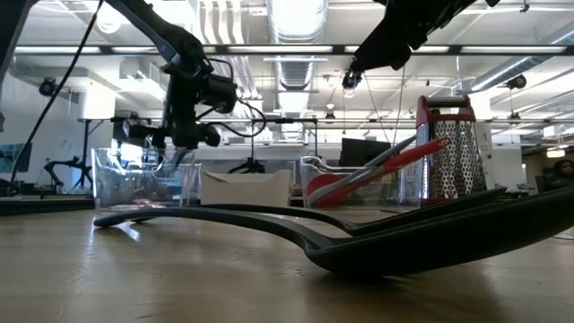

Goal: Pick & Place Kitchen Items
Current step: Put the black serving spoon into the right transparent bin

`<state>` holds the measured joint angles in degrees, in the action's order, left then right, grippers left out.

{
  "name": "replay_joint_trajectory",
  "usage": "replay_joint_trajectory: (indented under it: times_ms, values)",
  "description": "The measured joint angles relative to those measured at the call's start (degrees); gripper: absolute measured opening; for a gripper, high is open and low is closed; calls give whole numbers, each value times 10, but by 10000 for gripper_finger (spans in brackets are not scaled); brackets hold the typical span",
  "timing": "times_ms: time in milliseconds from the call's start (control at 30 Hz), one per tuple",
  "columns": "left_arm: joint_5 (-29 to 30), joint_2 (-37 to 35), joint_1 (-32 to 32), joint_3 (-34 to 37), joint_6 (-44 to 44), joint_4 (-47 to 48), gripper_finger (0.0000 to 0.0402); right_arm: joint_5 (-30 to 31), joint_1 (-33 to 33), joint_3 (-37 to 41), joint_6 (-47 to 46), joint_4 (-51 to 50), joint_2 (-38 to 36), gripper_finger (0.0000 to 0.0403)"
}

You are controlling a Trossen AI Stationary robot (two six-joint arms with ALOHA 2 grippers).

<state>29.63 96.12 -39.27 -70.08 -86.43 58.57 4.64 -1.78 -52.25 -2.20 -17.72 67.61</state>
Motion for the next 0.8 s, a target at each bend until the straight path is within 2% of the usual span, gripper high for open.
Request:
replay_joint_trajectory:
  times_ms: [200, 367, 633, 800]
  values:
    - [1, -41, 5, 0, 20, -15, 119, 0, 0, 0, -7, 0, 0, 219]
    - [-18, -100, 15, 0, 79, -11, 95, 0, 0, 0, -13, -1, 0, 219]
    - [-164, -211, 61, 0, 234, -28, 62, 3, 0, 0, -55, -9, -2, 219]
    - [-265, -260, 106, 0, 346, -73, 50, 12, 0, 0, -125, -71, -7, 219]
